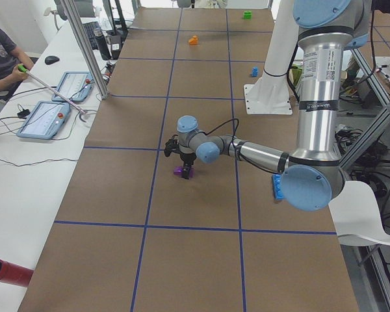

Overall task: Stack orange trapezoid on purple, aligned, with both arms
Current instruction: 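Lower the left gripper onto the purple trapezoid block and grasp it, then carry the purple block with the left gripper toward the table center, then release the purple block with the left gripper while the right grasps the orange block, then carry the orange block over the purple block with the right gripper while the left withdraws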

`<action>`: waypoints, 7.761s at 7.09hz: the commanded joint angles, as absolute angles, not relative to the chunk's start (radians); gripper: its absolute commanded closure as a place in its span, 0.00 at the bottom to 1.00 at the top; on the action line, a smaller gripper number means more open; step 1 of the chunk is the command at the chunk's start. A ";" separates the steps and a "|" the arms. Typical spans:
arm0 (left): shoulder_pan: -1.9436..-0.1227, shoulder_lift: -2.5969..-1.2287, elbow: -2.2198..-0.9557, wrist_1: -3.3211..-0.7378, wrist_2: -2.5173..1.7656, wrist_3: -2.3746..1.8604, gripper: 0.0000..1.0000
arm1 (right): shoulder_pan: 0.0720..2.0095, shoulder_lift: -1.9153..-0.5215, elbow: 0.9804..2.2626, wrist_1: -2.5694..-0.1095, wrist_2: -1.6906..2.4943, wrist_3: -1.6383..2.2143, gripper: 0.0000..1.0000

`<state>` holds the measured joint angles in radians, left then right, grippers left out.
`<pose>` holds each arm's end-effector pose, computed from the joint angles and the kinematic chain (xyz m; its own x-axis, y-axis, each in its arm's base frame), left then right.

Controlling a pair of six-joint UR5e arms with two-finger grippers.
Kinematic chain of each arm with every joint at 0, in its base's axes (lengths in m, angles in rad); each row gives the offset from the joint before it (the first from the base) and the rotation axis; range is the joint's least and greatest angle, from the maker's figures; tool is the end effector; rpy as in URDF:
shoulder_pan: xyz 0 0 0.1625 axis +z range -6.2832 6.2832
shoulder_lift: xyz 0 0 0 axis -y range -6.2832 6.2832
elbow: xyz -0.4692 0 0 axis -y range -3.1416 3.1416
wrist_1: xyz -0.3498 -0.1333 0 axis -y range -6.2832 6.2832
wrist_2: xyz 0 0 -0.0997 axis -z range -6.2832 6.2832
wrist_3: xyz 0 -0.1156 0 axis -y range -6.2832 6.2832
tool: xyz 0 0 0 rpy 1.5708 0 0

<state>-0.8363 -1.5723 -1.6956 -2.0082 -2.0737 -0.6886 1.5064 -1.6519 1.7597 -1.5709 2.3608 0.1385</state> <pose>0.2682 -0.4128 0.6200 0.7288 0.2024 -0.6541 -0.1339 0.9790 0.1537 0.0242 -0.4201 0.6627 0.6996 0.0166 0.7143 -0.0329 0.9994 0.0090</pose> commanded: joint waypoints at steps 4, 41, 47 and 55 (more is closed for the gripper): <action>-0.847 -1.571 -1.738 -2.022 -2.206 -0.695 1.00 | 1.506 -1.647 1.776 -1.572 2.365 0.146 0.00; -0.723 -2.471 -1.485 -1.605 -2.011 -0.673 0.00 | 1.000 -1.597 1.568 -1.081 2.190 0.615 0.63; -0.767 -2.412 -1.558 -1.528 -2.016 -0.655 0.00 | 1.060 -1.511 1.708 -1.252 2.279 0.653 1.00; -1.271 -1.803 -1.749 -1.471 -2.200 0.117 0.00 | 0.711 -0.594 1.444 -1.730 2.096 1.547 1.00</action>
